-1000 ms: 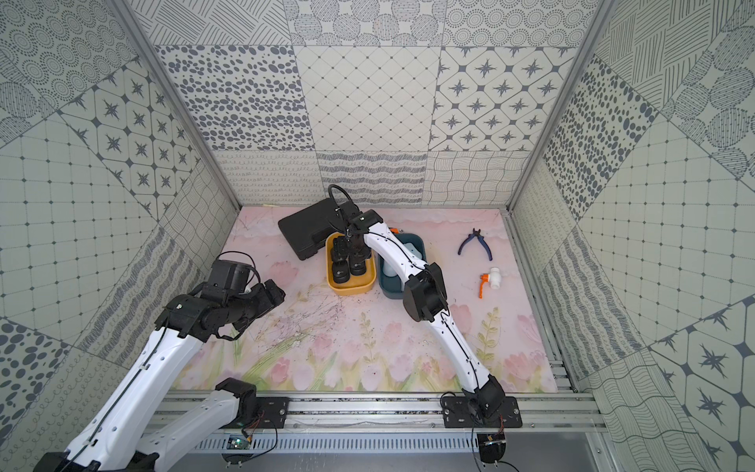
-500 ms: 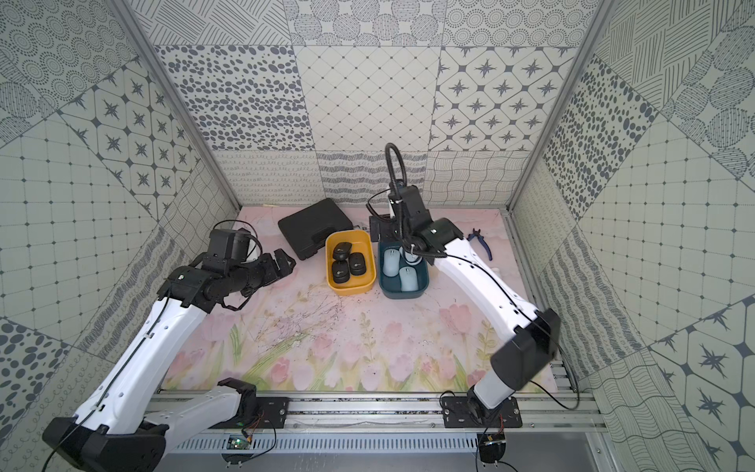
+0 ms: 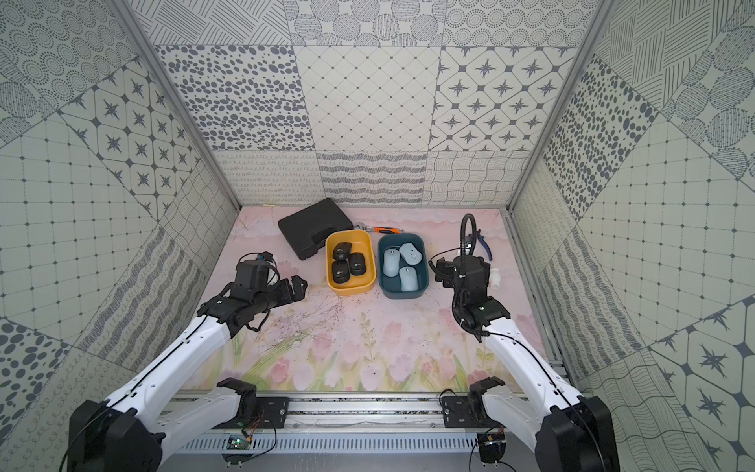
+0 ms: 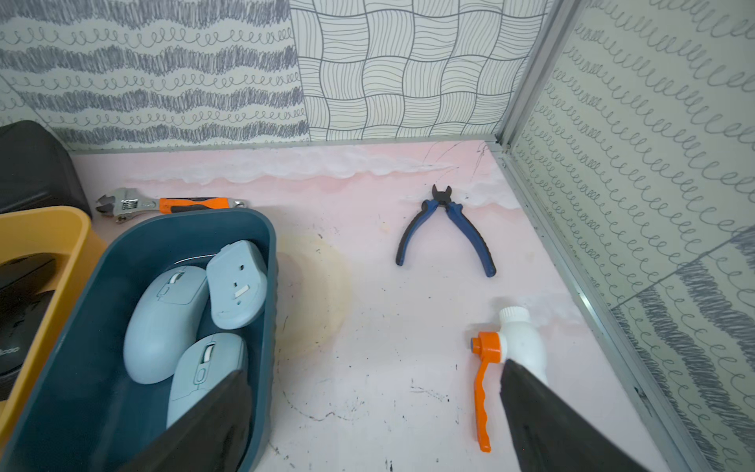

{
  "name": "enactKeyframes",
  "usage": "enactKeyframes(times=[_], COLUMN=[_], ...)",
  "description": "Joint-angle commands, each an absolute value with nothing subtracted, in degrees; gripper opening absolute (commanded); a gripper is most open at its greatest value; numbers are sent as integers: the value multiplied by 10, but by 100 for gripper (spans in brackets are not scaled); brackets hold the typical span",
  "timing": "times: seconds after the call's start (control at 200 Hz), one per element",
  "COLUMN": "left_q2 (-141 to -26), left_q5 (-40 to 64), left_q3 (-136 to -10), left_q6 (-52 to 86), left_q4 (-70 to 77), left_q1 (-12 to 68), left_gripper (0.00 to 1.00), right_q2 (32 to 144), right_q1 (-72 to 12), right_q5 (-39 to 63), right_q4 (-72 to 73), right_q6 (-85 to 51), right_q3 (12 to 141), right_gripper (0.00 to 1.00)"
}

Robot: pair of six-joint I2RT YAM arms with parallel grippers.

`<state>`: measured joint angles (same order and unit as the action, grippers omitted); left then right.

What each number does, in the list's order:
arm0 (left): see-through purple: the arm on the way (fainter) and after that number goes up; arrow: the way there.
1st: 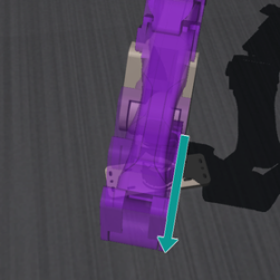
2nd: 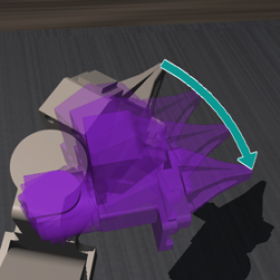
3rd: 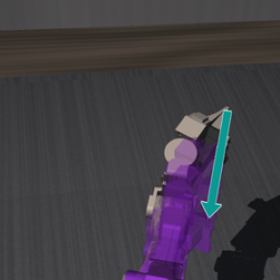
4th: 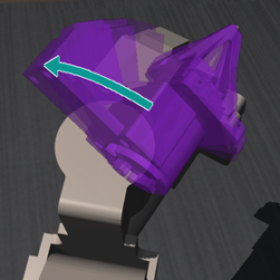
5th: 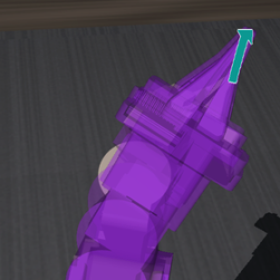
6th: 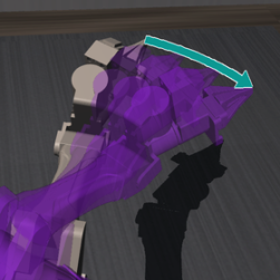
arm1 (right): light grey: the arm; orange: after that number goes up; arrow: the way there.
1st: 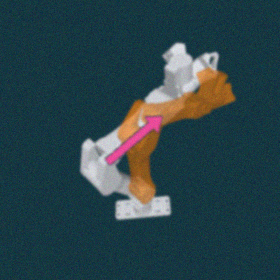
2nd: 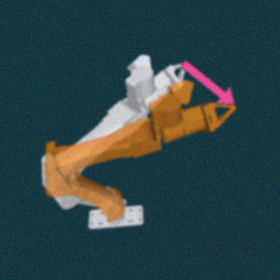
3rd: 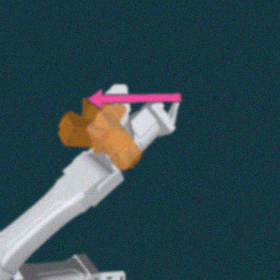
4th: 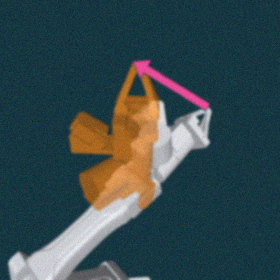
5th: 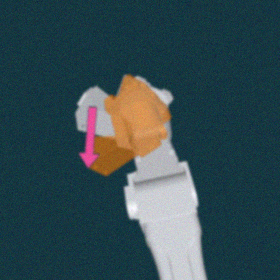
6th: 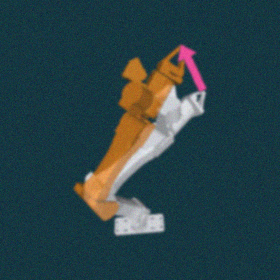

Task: Place the mice by color into the storage box
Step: Reset both arms

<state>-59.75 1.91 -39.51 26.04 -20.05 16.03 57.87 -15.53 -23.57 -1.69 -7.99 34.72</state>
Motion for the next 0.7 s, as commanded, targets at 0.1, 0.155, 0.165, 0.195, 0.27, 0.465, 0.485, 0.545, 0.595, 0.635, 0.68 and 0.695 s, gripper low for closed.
enactKeyframes(times=[0.1, 0.155, 0.165, 0.195, 0.27, 0.465, 0.485, 0.545, 0.595, 0.635, 0.68, 0.695], left_q2=[-625, -638, -640, -649, -661, -706, -710, -731, -748, -761, -783, -791], left_q5=[-11, -39, -47, -56, -46, -75, -63, 2, 15, 12, 16, 19], left_q3=[-315, -303, -301, -293, -286, -249, -237, -223, -222, -211, -197, -199], left_q6=[122, 117, 118, 120, 122, 31, 33, 17, 11, 10, 11, 5], left_q4=[78, 91, 93, 113, 162, 304, 331, 366, 362, 394, 448, 455], left_q1=[130, 118, 117, 111, 96, 75, 68, 41, 35, 35, 35, 35], left_gripper=[100, 99, 100, 99, 100, 100, 99, 100, 99, 99, 99, 100], right_q2=[615, 641, 647, 666, 713, 793, 796, 804, 823, 836, 859, 868], right_q1=[-94, -89, -88, -88, -88, -83, -80, -66, -60, -60, -60, -59], right_q5=[-234, -220, -217, -217, -217, -198, -191, -159, -149, -148, -149, -149], right_q4=[263, 295, 299, 312, 343, 451, 457, 438, 452, 466, 501, 515], right_q6=[-52, -42, -40, -40, -42, -14, -12, -17, -20, -21, -22, -22], right_q3=[234, 224, 223, 222, 222, 209, 210, 221, 223, 219, 211, 209], right_gripper=[99, 99, 99, 99, 99, 99, 99, 99, 99, 99, 99, 99])
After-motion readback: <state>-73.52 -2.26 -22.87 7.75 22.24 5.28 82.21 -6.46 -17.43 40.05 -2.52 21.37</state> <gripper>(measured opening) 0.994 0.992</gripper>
